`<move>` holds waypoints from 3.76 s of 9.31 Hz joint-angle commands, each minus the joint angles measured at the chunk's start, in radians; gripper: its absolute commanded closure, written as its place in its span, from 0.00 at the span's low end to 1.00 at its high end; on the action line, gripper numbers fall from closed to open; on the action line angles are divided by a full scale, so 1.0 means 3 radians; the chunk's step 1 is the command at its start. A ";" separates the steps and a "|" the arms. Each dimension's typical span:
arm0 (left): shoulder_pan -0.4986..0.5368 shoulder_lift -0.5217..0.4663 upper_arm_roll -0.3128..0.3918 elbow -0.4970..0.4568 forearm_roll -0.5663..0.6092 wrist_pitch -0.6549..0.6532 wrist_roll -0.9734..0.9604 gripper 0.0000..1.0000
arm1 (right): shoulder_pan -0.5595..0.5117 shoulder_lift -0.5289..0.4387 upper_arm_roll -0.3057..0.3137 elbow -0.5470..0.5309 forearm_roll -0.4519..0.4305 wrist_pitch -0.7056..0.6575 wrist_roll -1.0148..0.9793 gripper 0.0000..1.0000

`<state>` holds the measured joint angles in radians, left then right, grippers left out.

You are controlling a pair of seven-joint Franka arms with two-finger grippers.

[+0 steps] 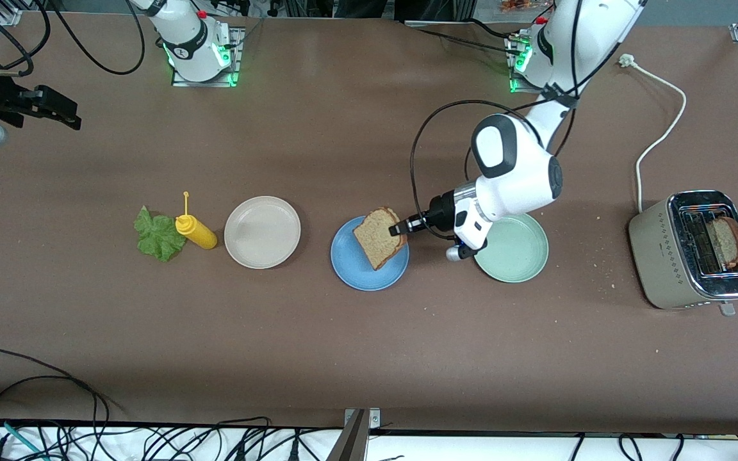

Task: Make sandwich in blue plate with both arms
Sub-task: 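Carry the bread slice over the blue plate with the left gripper, then lower the bread onto the blue plate and open the left gripper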

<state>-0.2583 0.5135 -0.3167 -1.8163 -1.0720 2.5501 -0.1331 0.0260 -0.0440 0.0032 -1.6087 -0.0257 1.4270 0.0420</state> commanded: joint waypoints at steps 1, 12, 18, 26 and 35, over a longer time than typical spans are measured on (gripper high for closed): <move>-0.0177 0.0139 0.0023 0.0015 -0.0466 0.0299 0.0433 1.00 | -0.0015 0.0003 0.0010 0.0029 -0.0006 -0.0047 -0.0002 0.00; -0.0407 0.0507 0.0023 0.0286 -0.0446 0.0591 0.0393 1.00 | -0.0015 0.0003 0.0010 0.0034 -0.0006 -0.0104 0.0018 0.00; -0.0407 0.0554 0.0033 0.0378 -0.0420 0.0612 0.0413 0.53 | -0.0015 0.0003 0.0010 0.0034 -0.0006 -0.0109 0.0013 0.00; -0.0382 0.0523 0.0069 0.0343 -0.0104 0.0591 0.0382 0.00 | -0.0025 0.0095 0.0010 0.0039 -0.0006 -0.0104 0.0029 0.00; -0.0315 0.0105 0.0579 0.0087 0.1041 -0.0327 -0.0138 0.00 | -0.0031 0.0238 0.0005 0.0024 -0.0001 0.0029 0.0003 0.00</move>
<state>-0.3587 0.6463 -0.2038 -1.7345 -0.8513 2.5729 -0.1101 0.0235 0.0117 0.0013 -1.6096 -0.0257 1.4243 0.0431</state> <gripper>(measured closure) 0.000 0.000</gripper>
